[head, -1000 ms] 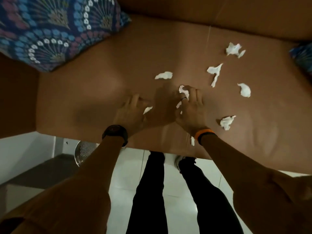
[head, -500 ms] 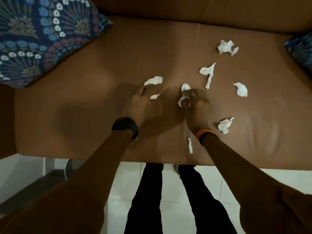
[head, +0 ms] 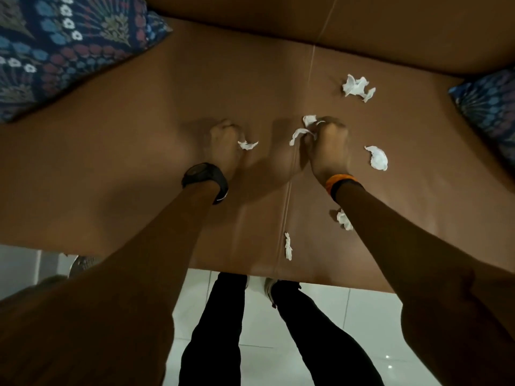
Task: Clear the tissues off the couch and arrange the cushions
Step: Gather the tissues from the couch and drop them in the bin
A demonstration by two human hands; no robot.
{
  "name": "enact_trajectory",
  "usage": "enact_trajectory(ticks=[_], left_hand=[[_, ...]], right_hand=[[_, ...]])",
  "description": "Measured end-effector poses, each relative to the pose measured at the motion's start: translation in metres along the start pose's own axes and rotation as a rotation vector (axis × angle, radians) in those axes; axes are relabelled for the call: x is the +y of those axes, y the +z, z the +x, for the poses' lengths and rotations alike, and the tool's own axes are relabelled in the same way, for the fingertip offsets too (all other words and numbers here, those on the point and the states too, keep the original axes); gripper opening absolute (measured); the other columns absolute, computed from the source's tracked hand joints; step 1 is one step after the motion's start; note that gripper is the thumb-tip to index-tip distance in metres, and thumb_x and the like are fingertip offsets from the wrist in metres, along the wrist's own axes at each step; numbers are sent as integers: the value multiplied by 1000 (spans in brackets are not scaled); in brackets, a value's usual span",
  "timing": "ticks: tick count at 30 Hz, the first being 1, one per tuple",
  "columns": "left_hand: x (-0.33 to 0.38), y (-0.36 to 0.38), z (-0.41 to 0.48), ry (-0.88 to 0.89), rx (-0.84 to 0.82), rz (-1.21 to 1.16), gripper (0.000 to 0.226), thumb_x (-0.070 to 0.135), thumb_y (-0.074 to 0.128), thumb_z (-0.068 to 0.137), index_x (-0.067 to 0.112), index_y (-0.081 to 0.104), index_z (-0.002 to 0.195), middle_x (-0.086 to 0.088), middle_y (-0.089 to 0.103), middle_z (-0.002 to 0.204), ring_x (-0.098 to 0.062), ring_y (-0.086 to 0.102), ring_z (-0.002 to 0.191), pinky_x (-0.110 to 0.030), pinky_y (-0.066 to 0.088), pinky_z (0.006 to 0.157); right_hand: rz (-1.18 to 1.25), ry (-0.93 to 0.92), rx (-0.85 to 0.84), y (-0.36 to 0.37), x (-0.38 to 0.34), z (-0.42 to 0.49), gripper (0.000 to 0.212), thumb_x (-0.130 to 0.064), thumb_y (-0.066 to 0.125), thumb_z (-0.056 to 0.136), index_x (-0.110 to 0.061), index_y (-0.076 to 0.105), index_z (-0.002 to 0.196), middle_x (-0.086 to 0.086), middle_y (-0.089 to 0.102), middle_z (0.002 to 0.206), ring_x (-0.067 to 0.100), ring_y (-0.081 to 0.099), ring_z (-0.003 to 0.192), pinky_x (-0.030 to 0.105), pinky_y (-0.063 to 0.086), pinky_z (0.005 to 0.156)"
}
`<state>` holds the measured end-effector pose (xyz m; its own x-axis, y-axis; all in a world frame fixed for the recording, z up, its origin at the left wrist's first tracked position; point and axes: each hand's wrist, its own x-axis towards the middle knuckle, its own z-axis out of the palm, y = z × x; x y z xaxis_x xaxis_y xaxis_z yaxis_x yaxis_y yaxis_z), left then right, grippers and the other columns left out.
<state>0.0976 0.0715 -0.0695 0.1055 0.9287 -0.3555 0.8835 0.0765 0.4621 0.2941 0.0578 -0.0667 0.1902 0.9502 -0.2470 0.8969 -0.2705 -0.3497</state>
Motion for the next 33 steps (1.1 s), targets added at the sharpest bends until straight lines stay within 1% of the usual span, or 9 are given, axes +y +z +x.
enact_trajectory(ticks=[7, 11, 13, 15, 20, 23, 26, 30, 33], left_hand=[[-50, 19, -106, -283, 268, -308, 16, 10, 57, 85, 8, 71, 93, -6, 65, 111, -23, 65, 88, -24, 40, 69], [-122, 28, -197, -529, 480, -361, 19, -4, 65, 78, 9, 74, 88, -8, 70, 106, -20, 66, 87, -11, 39, 74], [-158, 33, -239, -629, 554, -403, 18, -5, 66, 78, 7, 73, 89, -10, 70, 104, -18, 65, 85, -14, 43, 76], [-195, 40, -278, -741, 591, -447, 16, -3, 66, 81, 6, 73, 92, -11, 70, 103, -19, 65, 87, -19, 50, 79], [-277, 57, -327, -845, 615, -488, 13, 4, 64, 88, 6, 72, 99, -12, 68, 109, -13, 61, 89, -1, 43, 68], [-322, 73, -330, -846, 543, -589, 22, 1, 67, 86, 5, 68, 107, -12, 68, 114, -20, 65, 98, -19, 54, 81], [-355, 90, -327, -813, 373, -703, 44, 3, 71, 84, 4, 57, 126, -13, 62, 130, -26, 60, 119, -38, 50, 104], [-367, 99, -318, -769, 327, -661, 55, 12, 71, 85, 9, 48, 136, -9, 54, 139, -24, 52, 127, -25, 40, 103], [-354, 95, -317, -692, 353, -578, 62, 15, 67, 88, 10, 40, 143, -11, 42, 148, -25, 44, 134, -25, 37, 106]], right_hand=[[215, -249, -147, 54, -77, -85, 30, -2, 68, 86, -5, 78, 114, 15, 74, 125, 34, 69, 116, 42, 58, 101], [164, -480, -290, 111, -132, -162, 27, -9, 74, 84, -10, 80, 110, 12, 77, 122, 30, 72, 111, 31, 58, 93], [202, -546, -404, 136, -156, -198, 28, -16, 76, 86, -10, 80, 113, 8, 75, 124, 24, 71, 112, 21, 52, 95], [197, -625, -476, 163, -179, -234, 25, -14, 72, 92, -8, 78, 116, 9, 74, 125, 25, 70, 114, 23, 51, 101], [85, -722, -508, 235, -227, -291, 19, -6, 65, 91, -8, 80, 102, 13, 78, 108, 29, 70, 102, 40, 57, 93], [0, -758, -528, 280, -242, -300, 17, -8, 65, 90, -8, 80, 99, 13, 78, 106, 29, 71, 100, 37, 55, 89], [-102, -764, -603, 320, -249, -301, 27, -13, 71, 88, -7, 76, 115, 16, 73, 124, 31, 67, 117, 37, 53, 101], [-156, -712, -636, 341, -249, -296, 44, -13, 72, 90, -7, 65, 133, 21, 57, 147, 35, 53, 137, 43, 44, 118], [-39, -737, -530, 322, -242, -306, 44, -6, 69, 91, -5, 63, 135, 18, 53, 150, 34, 52, 138, 43, 49, 114]])
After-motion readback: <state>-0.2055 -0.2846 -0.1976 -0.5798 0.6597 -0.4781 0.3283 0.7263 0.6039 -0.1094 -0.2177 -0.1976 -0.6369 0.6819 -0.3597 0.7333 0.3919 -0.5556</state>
